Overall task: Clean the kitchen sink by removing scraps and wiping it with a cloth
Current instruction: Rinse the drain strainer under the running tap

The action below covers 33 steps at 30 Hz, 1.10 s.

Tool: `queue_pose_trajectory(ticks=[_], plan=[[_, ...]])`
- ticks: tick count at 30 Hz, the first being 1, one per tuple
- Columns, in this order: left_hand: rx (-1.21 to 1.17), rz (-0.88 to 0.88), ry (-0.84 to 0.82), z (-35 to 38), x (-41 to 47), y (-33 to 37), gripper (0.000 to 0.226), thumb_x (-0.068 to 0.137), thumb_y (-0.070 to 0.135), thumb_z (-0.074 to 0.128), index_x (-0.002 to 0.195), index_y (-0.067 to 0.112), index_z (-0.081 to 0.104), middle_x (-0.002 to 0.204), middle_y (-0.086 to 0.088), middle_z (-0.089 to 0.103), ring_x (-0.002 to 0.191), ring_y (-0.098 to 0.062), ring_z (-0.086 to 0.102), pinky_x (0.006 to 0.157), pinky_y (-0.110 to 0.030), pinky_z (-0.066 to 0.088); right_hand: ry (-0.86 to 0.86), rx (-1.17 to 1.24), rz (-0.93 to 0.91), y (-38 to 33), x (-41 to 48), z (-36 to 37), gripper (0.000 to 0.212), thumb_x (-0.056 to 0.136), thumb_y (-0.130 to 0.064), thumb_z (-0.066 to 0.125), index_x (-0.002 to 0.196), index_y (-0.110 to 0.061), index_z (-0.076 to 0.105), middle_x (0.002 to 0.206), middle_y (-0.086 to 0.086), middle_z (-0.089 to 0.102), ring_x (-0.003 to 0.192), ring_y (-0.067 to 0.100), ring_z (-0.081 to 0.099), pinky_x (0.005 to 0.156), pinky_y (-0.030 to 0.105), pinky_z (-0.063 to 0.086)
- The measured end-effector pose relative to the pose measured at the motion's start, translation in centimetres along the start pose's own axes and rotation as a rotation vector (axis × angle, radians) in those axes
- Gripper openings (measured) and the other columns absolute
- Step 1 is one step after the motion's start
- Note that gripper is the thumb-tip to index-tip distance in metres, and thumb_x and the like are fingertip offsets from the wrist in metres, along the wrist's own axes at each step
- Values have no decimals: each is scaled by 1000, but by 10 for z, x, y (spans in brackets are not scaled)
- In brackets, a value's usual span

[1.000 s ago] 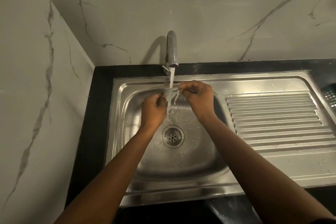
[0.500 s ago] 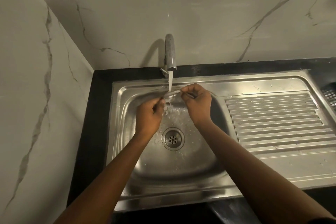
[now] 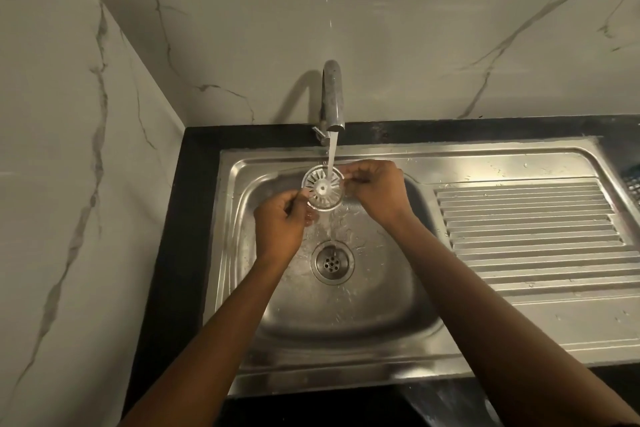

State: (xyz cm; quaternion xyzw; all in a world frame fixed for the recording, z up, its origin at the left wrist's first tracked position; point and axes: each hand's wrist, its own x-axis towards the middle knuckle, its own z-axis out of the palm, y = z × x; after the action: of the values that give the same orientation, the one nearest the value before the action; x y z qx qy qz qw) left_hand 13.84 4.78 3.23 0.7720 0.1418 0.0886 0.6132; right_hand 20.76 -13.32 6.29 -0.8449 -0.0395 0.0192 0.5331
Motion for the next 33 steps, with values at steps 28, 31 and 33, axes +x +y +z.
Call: queue_pose_trajectory(ticks=[28, 31, 33], plan=[[-29, -97, -42, -16, 21, -3, 16, 104, 20, 64, 104, 16, 79, 83, -4, 82, 73, -21, 80, 74, -40, 68, 63, -41, -14, -5, -5, -5, 16, 90, -9, 78, 98, -21, 83, 85, -20, 78, 78, -6, 74, 72, 8, 56], [-45, -107, -24, -7, 40, 8, 14, 104, 21, 65, 106, 19, 79, 94, -5, 82, 82, -23, 81, 85, -47, 67, 127, -30, 51, 5, -17, -21, 18, 89, -13, 80, 95, -29, 83, 85, -20, 79, 78, -4, 74, 74, 15, 60], [-19, -105, -53, 1, 56, 17, 18, 104, 21, 64, 117, 19, 77, 110, -5, 81, 97, -23, 79, 94, -47, 64, 157, -36, 84, 12, -28, -29, 29, 88, -14, 80, 82, -43, 80, 79, -22, 78, 75, -1, 75, 66, 14, 59]])
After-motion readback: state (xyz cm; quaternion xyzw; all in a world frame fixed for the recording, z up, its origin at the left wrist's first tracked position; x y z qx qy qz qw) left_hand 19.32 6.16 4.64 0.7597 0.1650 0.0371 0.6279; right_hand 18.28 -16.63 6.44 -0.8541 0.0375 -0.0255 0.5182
